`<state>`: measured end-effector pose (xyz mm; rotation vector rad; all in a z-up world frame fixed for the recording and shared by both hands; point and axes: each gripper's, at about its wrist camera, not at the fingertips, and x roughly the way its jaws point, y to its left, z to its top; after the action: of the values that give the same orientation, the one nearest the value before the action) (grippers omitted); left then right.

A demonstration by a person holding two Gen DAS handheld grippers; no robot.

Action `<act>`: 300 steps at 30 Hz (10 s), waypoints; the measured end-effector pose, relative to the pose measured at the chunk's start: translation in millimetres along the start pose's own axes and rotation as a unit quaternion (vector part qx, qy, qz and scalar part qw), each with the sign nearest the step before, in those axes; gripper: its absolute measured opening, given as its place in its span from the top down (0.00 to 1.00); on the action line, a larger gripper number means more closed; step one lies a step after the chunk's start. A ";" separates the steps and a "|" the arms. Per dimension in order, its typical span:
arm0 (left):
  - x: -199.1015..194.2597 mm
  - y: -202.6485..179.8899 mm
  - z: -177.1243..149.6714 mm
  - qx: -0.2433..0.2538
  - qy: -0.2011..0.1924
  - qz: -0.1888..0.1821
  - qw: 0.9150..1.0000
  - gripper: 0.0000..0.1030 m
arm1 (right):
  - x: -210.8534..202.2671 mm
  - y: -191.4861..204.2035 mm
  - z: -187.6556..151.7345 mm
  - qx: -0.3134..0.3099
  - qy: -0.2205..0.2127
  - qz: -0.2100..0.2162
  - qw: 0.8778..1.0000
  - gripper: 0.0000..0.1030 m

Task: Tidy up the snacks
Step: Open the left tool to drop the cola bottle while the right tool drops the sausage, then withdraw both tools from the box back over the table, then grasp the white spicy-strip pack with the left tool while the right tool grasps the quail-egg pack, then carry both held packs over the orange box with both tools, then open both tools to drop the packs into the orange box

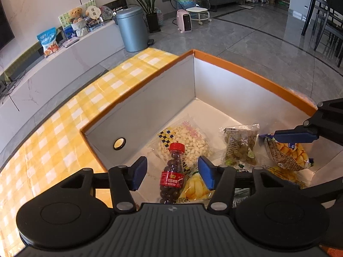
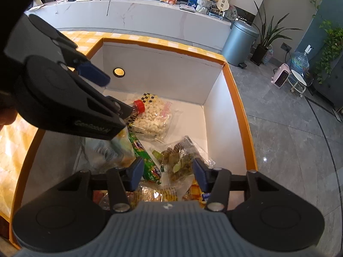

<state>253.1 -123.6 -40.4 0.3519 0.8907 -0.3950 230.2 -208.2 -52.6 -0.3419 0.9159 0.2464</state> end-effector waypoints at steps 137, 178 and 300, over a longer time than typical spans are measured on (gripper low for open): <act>-54.6 213.9 -228.6 -0.318 -0.031 0.088 0.944 0.37 | 65.4 248.4 35.9 -0.055 -0.107 0.036 0.992 0.75; -39.4 212.7 -224.1 -0.242 -0.053 0.119 0.961 0.28 | 107.3 261.3 85.6 0.057 -0.064 0.088 0.992 0.41; 37.6 32.9 30.9 -0.171 0.031 -0.130 0.976 0.44 | 30.3 6.5 29.7 -0.130 -0.018 -0.043 0.990 0.25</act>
<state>310.8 -115.9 -48.3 -0.0718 1.0496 -0.4638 267.4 -188.7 -61.6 -0.6150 0.8328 0.2916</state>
